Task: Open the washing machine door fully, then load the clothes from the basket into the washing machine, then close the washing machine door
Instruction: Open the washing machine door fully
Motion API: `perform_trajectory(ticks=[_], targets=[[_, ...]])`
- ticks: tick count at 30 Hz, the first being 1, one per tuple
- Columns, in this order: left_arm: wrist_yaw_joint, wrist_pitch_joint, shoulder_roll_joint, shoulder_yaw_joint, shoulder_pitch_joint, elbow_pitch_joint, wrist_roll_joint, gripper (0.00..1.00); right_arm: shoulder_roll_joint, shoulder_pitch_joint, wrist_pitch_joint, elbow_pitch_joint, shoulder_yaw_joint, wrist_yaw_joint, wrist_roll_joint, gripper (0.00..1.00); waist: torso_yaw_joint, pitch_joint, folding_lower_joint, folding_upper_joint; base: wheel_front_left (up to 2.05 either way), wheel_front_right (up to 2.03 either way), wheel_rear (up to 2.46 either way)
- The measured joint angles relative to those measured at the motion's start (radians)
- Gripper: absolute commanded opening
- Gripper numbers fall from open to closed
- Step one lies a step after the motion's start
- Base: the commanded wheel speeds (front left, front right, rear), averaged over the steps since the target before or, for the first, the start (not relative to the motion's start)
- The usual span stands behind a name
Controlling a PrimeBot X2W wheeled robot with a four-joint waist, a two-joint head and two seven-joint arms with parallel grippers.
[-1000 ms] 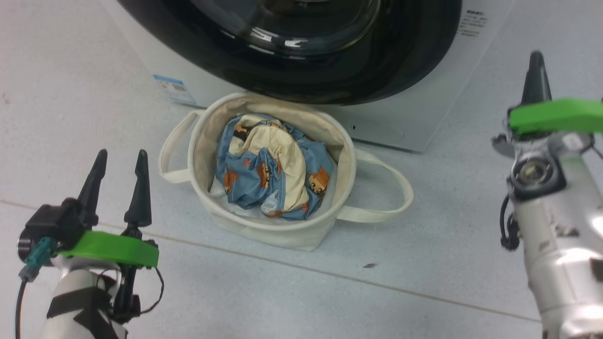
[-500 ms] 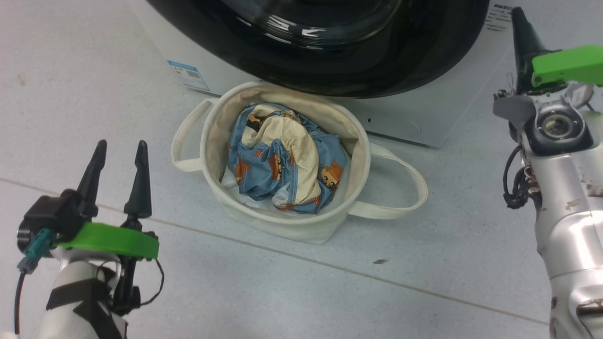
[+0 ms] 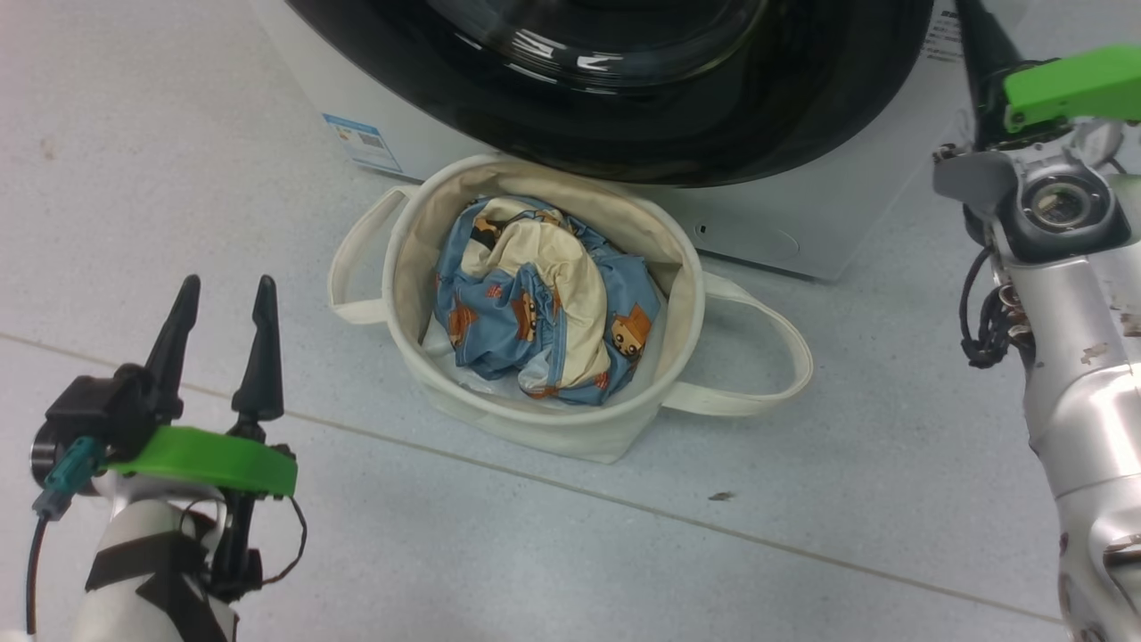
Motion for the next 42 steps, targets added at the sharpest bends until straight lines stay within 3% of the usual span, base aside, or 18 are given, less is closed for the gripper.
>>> perform_trajectory(ticks=[13, 24, 29, 31, 38, 42], targets=[[0.0, 0.0, 0.011, 0.017, -0.008, 0.004, 0.0, 1.0, 0.0, -0.074, 0.067, 0.052, 0.072, 0.0, 0.032, 0.0, -0.015, 0.039, 0.0001, 0.0, 0.0, 0.0, 0.0], [0.0, 0.0, 0.014, 0.031, -0.008, 0.013, 0.0, 1.0, -0.033, -0.001, 0.317, -0.013, 0.118, -0.001, 0.126, 0.0, -0.041, -0.003, 0.0001, 0.0, 0.0, 0.0, 0.0], [0.0, 0.0, 0.023, 0.042, 0.003, 0.019, 0.0, 1.0, -0.036, 0.059, 0.377, -0.071, 0.151, -0.001, 0.134, 0.0, -0.063, -0.028, 0.0, 0.0, 0.0, 0.0, 0.0], [0.0, 0.0, 0.023, 0.044, 0.003, 0.019, 0.0, 1.0, -0.036, 0.067, 0.372, -0.088, 0.155, -0.001, 0.131, 0.0, -0.067, -0.03, 0.0, 0.0, 0.0, 0.0, 0.0], [0.0, 0.0, 0.023, 0.039, 0.001, 0.019, -0.002, 1.0, -0.023, 0.037, 0.201, -0.108, 0.135, -0.001, 0.063, 0.0, -0.048, -0.003, 0.0, 0.0, 0.0, 0.0, 0.0], [0.0, 0.0, 0.021, 0.027, -0.005, 0.016, -0.012, 1.0, -0.024, -0.029, 0.173, -0.075, 0.13, -0.001, 0.045, 0.0, -0.027, 0.023, 0.0001, 0.0, 0.0, 0.0, 0.0]])
